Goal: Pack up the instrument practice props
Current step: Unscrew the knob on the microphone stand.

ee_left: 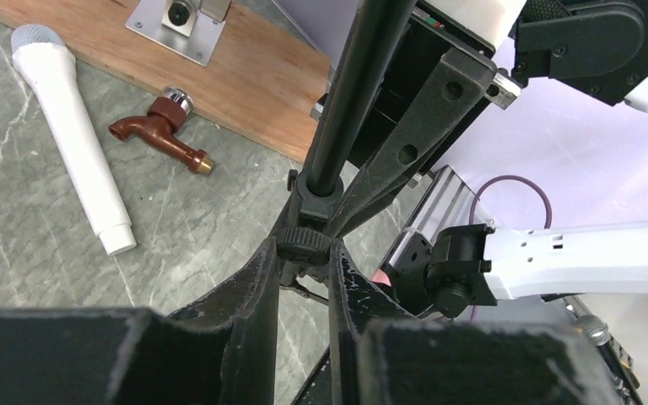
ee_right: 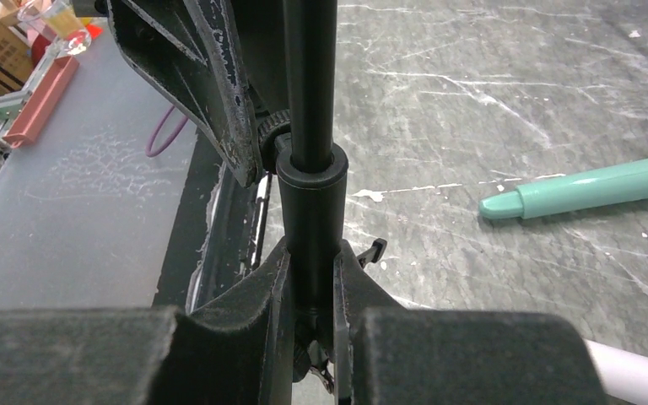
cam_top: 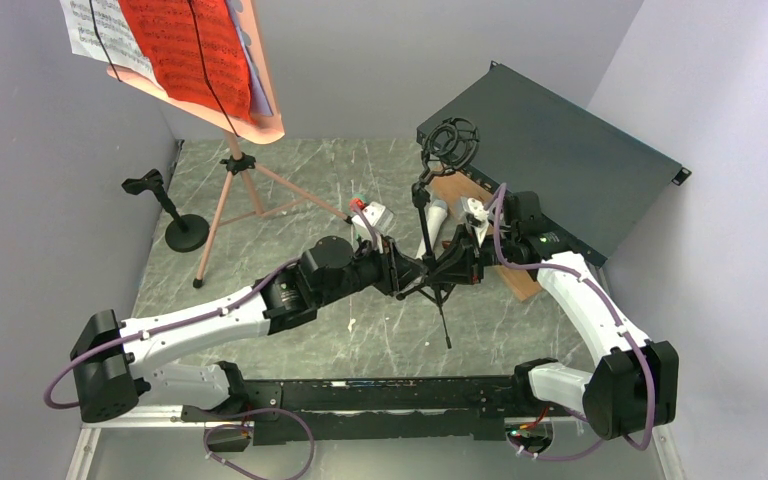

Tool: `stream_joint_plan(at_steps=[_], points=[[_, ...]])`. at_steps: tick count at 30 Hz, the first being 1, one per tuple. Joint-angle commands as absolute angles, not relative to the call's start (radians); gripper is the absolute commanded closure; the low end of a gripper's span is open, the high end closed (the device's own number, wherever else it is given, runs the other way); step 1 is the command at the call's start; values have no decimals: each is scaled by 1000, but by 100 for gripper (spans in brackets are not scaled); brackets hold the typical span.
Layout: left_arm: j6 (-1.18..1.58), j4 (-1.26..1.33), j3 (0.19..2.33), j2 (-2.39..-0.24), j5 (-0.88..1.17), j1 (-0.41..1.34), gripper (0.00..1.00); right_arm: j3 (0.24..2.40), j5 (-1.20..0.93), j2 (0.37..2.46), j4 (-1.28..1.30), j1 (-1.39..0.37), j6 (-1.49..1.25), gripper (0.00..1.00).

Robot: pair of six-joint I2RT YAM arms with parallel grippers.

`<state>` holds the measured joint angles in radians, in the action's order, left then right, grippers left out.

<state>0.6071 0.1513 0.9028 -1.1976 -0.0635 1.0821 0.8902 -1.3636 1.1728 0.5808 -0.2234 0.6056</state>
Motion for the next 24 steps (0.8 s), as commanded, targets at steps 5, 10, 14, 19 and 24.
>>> stream_joint_plan(at_steps=[5,10,14,19,24], points=[[129,292,876,-1156,288,1081,100,896,-1427,1160,537,-222,611,100],[-348,45,981,-1174,331,1097,100,889,-1418,1158,530,-224,610,100],[-538,3,1016,-1203,293,1105,100,885,-1408,1157,525,-224,609,100],[-421,80,971,-1165,210,1106,72,887,-1401,1157,533,-222,619,100],[-126,221,804,-1028,142,1106,27,892,-1408,1163,543,-224,627,100]])
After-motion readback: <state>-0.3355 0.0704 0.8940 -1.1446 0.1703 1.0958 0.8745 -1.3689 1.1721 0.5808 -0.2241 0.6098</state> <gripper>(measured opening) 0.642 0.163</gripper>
